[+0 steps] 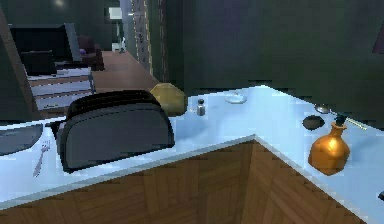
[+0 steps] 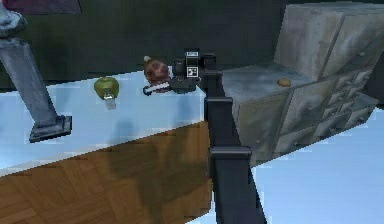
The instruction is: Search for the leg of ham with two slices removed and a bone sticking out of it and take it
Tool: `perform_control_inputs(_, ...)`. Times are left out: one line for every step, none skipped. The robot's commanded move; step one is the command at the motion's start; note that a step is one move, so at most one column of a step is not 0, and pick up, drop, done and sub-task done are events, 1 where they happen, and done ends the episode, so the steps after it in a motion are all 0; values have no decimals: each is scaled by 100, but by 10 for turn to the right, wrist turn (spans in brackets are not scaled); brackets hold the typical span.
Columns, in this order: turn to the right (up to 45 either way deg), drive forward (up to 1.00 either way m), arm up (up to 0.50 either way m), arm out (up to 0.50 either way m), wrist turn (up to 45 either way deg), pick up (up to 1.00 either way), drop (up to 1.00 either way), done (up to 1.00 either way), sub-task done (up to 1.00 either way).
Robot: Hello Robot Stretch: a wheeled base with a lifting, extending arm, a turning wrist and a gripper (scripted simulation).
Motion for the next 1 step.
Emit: perform_control_inputs(0, 0, 0, 0, 0, 0, 0, 100, 0)
